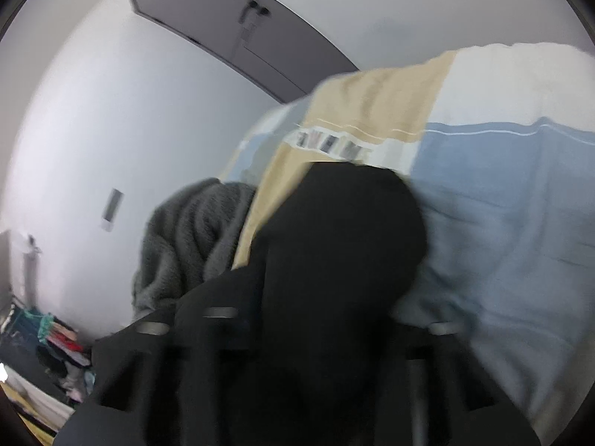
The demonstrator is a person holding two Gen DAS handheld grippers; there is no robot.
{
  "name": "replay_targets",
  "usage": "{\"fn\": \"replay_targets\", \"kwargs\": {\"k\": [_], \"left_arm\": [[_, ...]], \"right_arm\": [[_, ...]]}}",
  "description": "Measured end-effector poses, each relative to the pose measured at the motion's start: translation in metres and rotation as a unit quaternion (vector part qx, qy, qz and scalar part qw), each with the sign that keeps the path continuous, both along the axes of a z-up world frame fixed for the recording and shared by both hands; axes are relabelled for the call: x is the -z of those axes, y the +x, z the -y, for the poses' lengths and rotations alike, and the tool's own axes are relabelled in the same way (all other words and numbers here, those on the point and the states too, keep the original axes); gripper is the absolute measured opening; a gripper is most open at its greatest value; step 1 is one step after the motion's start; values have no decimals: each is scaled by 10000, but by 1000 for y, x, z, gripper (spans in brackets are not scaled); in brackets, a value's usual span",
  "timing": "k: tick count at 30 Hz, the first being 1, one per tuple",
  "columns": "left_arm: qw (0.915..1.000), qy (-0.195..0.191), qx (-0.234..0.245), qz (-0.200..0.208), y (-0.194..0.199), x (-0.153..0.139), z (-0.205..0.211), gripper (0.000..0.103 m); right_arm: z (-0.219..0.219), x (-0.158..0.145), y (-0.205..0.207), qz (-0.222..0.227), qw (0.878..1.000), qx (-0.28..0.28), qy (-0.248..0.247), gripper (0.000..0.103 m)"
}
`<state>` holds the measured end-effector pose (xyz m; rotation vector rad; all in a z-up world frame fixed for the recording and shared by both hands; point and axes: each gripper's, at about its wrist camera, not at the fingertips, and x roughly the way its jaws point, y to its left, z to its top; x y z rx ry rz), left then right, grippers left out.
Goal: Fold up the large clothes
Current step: 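Lift the sleeve with the right tool and fold it across the jacket body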
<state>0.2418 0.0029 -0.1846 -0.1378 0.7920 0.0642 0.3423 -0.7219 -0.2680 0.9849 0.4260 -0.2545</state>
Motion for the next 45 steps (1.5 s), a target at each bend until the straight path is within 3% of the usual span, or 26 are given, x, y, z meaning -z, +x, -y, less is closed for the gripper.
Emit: {"fn": "replay_targets", "kwargs": {"k": [11, 17, 20, 23, 25, 33, 36, 41, 45], "left_arm": [[9991, -169, 187, 347, -24, -26, -13, 103], [9980, -190, 327, 504, -39, -41, -20, 103], [9974, -22, 326, 642, -43, -49, -27, 103], [9958, 502, 213, 733, -39, -51, -33, 103], [9953, 583, 171, 759, -38, -50, -39, 103], [9963, 205, 224, 803, -34, -53, -67, 103], [9957, 162, 302, 856, -37, -55, -73, 103], [9954, -11, 265, 922, -44, -53, -87, 103], [9953, -32, 307, 920, -48, -51, -97, 103]], "right_arm": [[-26, -129, -55, 75, 9902, -40, -1395, 5], [-44, -182, -71, 94, 9839, 198, -1774, 3], [-53, -204, -76, 46, 9804, 298, -1945, 3], [-71, -228, -70, -162, 9740, 268, -2243, 3], [-87, -246, -68, -156, 9699, 203, -2421, 3], [-187, -342, -65, 431, 9467, -244, -3182, 4], [-242, -376, -63, 748, 9317, -551, -3511, 5], [-340, -406, -56, 1193, 9067, -1147, -3879, 6], [-423, -407, -43, 1396, 8884, -1690, -4034, 7]]}}
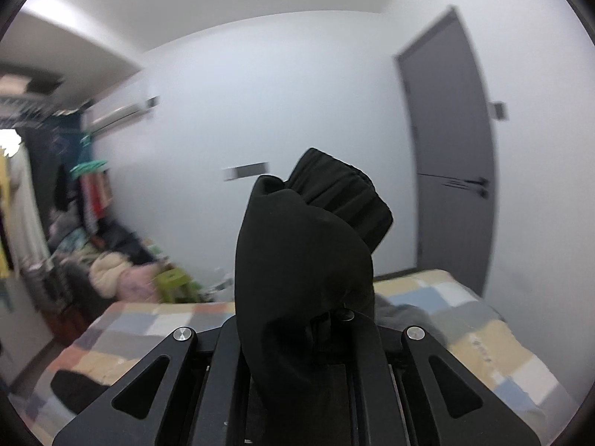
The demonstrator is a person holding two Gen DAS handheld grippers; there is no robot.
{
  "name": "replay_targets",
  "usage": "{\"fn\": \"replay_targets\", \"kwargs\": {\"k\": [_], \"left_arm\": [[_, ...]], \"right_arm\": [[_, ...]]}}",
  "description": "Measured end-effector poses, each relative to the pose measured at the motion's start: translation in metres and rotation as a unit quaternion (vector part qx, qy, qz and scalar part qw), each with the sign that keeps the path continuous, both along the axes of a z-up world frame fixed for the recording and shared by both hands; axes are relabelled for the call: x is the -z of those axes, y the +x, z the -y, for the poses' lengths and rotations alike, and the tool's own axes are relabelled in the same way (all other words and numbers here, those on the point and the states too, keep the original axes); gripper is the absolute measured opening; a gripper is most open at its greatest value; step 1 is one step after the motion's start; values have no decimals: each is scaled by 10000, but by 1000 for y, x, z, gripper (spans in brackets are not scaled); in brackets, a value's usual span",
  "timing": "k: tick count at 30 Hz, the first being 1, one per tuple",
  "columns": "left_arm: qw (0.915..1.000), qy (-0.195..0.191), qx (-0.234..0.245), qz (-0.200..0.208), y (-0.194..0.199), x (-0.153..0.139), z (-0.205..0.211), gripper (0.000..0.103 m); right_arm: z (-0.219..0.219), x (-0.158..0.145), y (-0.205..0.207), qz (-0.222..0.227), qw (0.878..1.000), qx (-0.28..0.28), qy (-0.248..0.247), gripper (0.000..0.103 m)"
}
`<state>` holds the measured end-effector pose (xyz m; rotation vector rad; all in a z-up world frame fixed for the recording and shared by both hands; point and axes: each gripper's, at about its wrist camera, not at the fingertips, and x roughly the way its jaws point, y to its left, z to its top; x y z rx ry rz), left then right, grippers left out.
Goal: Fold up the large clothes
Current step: 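Lift the sleeve with the right tool and fold it across the jacket body, then lay the sleeve on the jacket and open the right tool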
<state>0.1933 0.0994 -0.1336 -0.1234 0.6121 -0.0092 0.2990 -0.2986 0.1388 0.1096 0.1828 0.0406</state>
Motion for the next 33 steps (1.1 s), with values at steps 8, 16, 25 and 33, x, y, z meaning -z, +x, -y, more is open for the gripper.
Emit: {"fn": "replay_targets", "kwargs": {"k": [8, 16, 25, 33], "left_arm": [[9998, -131, -122, 133, -2, -4, -21, 103], [9983, -437, -393, -7, 10, 12, -52, 103], [9956, -626, -634, -273, 19, 37, -85, 103], [9950, -684, -651, -323, 27, 48, -87, 103]], "right_arm": [[-139, 46, 50, -379, 9924, -1102, -397, 11], [-269, 135, 90, -1145, 9676, -1990, -1051, 11], [-331, 275, 118, -2155, 9445, -2305, -914, 12], [-354, 351, 129, -2598, 9325, -2288, -1026, 11]]}}
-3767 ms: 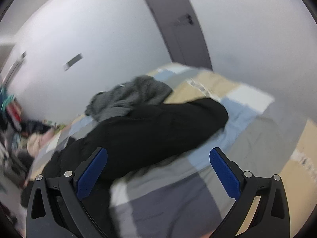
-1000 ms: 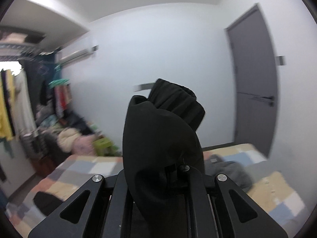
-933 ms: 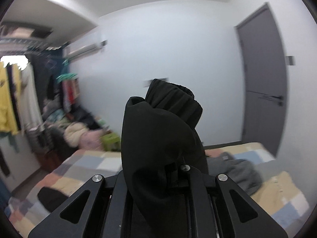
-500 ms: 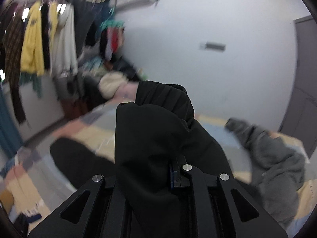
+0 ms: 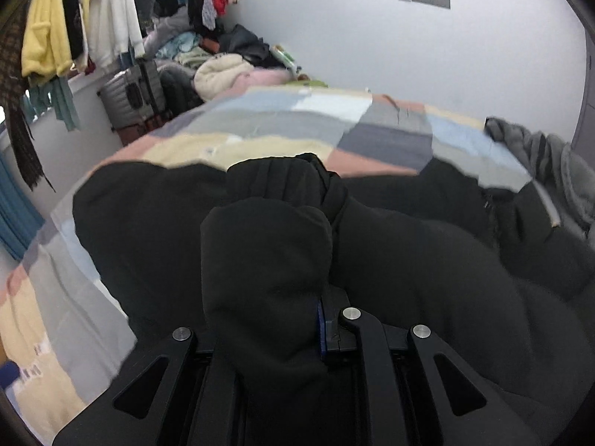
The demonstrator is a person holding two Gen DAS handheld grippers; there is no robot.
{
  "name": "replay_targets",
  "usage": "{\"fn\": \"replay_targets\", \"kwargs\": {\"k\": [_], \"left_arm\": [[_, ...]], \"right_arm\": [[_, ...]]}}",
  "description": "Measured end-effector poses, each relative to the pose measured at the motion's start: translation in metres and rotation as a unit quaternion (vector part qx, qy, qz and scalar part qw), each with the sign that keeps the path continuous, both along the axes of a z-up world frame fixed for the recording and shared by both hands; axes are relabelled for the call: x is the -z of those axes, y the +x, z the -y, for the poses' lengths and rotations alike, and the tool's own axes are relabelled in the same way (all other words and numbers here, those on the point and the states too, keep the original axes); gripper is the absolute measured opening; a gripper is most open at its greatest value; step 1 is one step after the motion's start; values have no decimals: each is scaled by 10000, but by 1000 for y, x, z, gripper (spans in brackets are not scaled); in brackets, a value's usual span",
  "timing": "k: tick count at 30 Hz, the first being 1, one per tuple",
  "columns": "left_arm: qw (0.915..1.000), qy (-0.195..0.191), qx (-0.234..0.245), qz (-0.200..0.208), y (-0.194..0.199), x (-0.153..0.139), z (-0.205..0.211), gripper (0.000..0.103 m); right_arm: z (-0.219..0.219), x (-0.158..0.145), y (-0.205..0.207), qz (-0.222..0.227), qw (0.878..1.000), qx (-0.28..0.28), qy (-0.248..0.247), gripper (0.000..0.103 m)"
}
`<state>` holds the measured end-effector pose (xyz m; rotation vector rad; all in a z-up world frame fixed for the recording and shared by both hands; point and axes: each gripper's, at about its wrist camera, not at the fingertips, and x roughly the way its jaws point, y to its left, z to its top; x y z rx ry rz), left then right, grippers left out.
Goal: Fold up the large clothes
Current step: 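Lay the sleeve on the jacket and open the right tool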
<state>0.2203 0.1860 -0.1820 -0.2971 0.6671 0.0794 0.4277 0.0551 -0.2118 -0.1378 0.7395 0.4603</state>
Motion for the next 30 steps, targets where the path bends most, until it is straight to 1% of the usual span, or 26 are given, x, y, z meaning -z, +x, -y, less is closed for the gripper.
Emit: {"fn": "replay_targets", "kwargs": {"k": [2, 4, 7, 10, 12, 13, 14, 17, 19, 22, 27, 30], "left_arm": [[9999, -92, 50, -13, 2, 3, -1, 103], [10000, -59, 59, -40, 4, 6, 2, 103], [9999, -69, 107, -46, 6, 6, 7, 103], [9998, -130, 149, -38, 7, 6, 9, 103], [9997, -183, 155, -38, 6, 6, 10, 103], [9997, -196, 162, -35, 6, 5, 10, 103], [9997, -190, 171, -25, 5, 5, 11, 103], [9997, -136, 214, 20, 1, 1, 16, 103], [9996, -87, 245, 73, -2, -3, 19, 103], [9994, -24, 310, 161, -6, -8, 26, 103], [9989, -19, 421, 188, -6, -11, 36, 103], [9984, -69, 520, 202, -6, -13, 45, 103]], "right_arm": [[-1, 4, -1, -20, 10000, 5, -72, 11], [0, -3, -1, -33, 10000, 13, -46, 12], [2, -18, -3, -6, 9999, -119, 62, 18], [1, -32, -9, 8, 9993, -362, 117, 36], [2, -47, -19, 146, 9980, -593, 190, 67], [3, -57, -25, 258, 9965, -742, 269, 73], [5, -63, -30, 353, 9958, -792, 295, 75], [19, -90, -44, 620, 9942, -799, 371, 75], [36, -106, -52, 770, 9936, -688, 467, 75], [65, -125, -67, 1064, 9919, -504, 472, 75], [133, -141, -87, 1358, 9894, -1, 511, 75], [180, -137, -93, 1339, 9891, 441, 435, 75]]}}
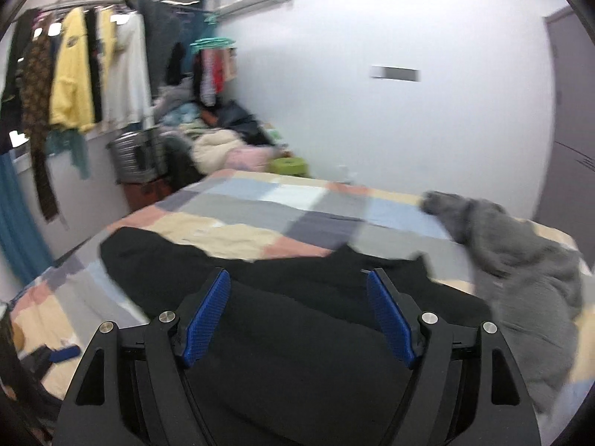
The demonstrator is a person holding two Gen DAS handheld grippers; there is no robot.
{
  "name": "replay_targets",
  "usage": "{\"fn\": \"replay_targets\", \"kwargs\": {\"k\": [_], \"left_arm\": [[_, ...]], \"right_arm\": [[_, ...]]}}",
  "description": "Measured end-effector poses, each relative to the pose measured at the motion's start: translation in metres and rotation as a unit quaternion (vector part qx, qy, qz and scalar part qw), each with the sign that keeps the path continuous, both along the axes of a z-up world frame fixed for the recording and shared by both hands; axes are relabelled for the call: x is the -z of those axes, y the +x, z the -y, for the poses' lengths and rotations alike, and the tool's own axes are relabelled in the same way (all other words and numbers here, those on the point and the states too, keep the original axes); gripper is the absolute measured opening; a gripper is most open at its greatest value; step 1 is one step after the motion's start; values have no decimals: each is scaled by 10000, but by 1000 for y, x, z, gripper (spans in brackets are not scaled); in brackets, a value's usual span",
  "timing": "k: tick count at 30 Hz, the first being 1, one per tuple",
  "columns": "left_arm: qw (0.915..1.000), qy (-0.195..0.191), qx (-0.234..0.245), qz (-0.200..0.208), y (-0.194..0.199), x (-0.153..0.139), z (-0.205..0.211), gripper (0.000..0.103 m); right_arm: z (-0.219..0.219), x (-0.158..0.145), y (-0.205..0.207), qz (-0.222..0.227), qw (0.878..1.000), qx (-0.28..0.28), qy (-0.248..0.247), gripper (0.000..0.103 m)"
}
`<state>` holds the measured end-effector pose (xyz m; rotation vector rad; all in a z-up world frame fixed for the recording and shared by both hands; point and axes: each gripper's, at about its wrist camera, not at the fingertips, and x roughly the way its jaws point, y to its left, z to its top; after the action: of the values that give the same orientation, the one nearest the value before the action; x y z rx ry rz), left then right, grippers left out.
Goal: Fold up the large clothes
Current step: 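Lay the sleeve on the jacket and open the right tool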
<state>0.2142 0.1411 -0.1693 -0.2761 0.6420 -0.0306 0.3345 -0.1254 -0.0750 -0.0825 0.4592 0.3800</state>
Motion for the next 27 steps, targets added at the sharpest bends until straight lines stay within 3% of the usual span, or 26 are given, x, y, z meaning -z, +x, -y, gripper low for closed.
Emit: {"fn": "replay_targets", "kwargs": {"k": [8, 15, 19, 21, 23, 27], "left_arm": [[9996, -15, 252, 78, -7, -5, 31, 103], [9995, 166, 244, 68, -8, -4, 52, 103], [9993, 277, 259, -15, -6, -1, 59, 103], [9991, 313, 268, -33, -6, -1, 63, 103], [9989, 384, 255, -38, -6, -1, 66, 103], [9978, 617, 253, -21, -5, 0, 75, 103]], "right_arm": [[116, 62, -9, -735, 9926, 923, 280, 75], [151, 126, -13, -1820, 9771, 1075, -244, 68], [154, 139, -15, -1900, 9784, 787, -211, 63], [150, 145, -9, -1932, 9774, 744, -433, 50], [143, 152, -3, -1841, 9764, 788, -813, 44], [142, 161, 9, -1692, 9760, 926, -1010, 32]]}}
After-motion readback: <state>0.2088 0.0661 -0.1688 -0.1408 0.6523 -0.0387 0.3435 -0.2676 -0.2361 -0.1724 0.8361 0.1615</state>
